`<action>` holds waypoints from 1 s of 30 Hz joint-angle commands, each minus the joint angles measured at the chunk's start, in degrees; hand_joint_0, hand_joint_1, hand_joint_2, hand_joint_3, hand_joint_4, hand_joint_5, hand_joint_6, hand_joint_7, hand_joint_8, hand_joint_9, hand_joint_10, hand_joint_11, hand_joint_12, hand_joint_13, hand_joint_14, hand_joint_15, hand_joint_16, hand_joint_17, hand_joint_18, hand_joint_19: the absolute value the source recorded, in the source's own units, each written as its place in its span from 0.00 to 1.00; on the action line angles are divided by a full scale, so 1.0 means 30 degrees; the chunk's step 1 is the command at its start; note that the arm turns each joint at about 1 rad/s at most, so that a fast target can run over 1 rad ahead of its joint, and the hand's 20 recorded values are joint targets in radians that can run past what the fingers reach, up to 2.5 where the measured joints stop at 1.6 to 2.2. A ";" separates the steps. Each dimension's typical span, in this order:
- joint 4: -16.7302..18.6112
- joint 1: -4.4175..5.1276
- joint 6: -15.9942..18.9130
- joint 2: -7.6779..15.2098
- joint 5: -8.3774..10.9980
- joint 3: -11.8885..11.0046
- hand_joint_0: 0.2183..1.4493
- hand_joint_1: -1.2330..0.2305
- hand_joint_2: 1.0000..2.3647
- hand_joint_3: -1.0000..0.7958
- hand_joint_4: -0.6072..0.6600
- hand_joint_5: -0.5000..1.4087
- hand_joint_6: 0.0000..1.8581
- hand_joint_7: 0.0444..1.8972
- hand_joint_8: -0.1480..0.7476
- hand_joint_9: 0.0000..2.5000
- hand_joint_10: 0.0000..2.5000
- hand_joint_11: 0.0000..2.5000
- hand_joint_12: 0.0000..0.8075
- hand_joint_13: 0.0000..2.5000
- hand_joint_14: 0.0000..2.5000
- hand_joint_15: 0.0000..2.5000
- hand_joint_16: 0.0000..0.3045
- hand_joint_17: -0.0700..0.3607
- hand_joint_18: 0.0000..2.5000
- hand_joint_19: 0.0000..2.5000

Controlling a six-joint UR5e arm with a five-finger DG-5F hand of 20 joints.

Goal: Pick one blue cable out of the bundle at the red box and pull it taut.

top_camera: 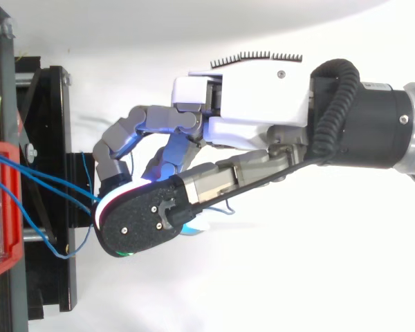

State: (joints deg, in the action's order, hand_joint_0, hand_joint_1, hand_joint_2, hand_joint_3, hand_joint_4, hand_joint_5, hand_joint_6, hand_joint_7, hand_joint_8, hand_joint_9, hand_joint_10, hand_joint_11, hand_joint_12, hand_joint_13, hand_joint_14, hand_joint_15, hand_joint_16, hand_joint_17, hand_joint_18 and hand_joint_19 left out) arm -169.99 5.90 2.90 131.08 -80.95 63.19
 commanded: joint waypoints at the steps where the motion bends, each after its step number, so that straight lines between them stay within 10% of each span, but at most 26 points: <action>1: 0.0002 -0.0005 0.0000 -0.0013 0.0000 0.0000 0.27 0.56 0.00 0.33 0.54 0.20 0.48 0.60 0.47 0.51 0.06 0.68 0.46 0.36 0.01 0.27 0.20 0.48 0.22 0.23; 30: 0.0031 0.0025 -0.0029 -0.0013 0.0058 0.0000 0.31 0.30 0.01 0.49 0.62 0.20 0.48 0.61 0.49 0.48 0.12 0.65 0.46 0.36 0.01 0.27 0.20 0.48 0.24 0.19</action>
State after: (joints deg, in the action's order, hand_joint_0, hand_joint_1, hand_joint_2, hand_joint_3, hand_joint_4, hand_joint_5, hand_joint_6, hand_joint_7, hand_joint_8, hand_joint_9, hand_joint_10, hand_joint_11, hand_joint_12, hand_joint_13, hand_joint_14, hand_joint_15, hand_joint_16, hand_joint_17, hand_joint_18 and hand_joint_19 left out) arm -169.91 5.93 2.81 131.08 -80.86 63.19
